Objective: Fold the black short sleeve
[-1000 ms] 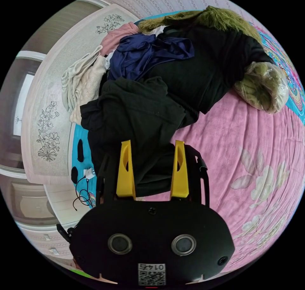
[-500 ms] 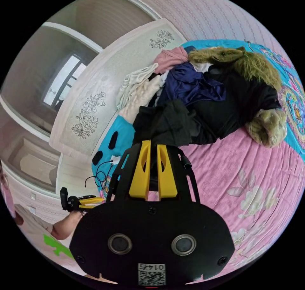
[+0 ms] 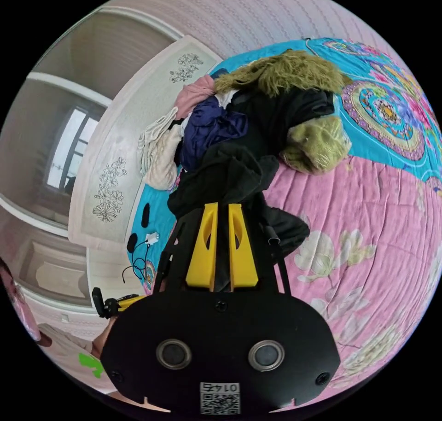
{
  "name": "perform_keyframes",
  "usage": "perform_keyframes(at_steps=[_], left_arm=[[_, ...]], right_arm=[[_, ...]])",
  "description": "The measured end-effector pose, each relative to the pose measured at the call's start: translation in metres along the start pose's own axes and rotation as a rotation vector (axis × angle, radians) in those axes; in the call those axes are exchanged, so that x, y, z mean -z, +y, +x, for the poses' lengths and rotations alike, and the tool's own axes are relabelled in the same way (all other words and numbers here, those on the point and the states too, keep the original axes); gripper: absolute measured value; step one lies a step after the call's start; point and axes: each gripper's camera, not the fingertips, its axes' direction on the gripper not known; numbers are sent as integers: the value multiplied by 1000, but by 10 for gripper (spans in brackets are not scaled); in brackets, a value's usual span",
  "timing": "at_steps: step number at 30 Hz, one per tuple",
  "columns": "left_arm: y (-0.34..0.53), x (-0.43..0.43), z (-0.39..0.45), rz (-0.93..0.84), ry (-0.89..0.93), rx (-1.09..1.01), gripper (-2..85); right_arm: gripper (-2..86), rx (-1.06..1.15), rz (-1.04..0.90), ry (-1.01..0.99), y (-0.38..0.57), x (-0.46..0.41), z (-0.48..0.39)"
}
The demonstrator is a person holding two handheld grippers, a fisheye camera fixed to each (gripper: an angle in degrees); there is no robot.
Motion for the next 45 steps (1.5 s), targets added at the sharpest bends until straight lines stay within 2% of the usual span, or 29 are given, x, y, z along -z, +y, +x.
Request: perform_keyframes(at_steps=[3,7,11,13,15,19,22,24,27,29,32,34,37,39,41,43,45], left_arm=[[-3,0,-9,-10,5,-7,99],[-7,0,-19,-13,22,-5,98],[-12,2,-23,-9,28,-15,96],[-13,6,-25,1,43,-14,95],[-12,20,-28,42,47,-3,94],[2,54,-44,140,22,78,93],[27,84,-69,217,-24,188,90],[50,101,-92,271,-35,288,87],[65,106,-110,257,-34,340,84],[67,104,-112,252,-23,340,84],[61,97,-106,228,4,308,84],[55,93,-98,222,26,276,84],[42,87,-83,215,62,230,81],[31,83,-68,212,94,192,80],[24,82,-57,203,102,163,79],[17,80,-47,201,115,144,79],[9,79,-37,190,129,129,79]], right_arm=[[90,-78,56,63,4,-9,10],[109,-92,-55,79,-7,-41,8],[31,-69,-36,-8,-8,-47,-13],[17,170,63,-125,6,-32,-62],[12,393,14,-180,26,-29,-114],[9,824,-242,-202,113,-55,-229],[14,988,-447,-197,179,-91,-272],[20,1003,-582,-152,210,-121,-277],[50,923,-714,-135,236,-141,-267],[73,801,-712,-214,232,-129,-255],[101,689,-533,-183,212,-83,-228],[131,588,-345,-94,185,-44,-201],[158,427,-186,97,154,-22,-157],[162,296,-135,121,137,-20,-128],[162,126,-63,82,121,-16,-100],[154,-117,44,-47,108,-10,-66],[137,-236,61,-114,103,-15,-50]])
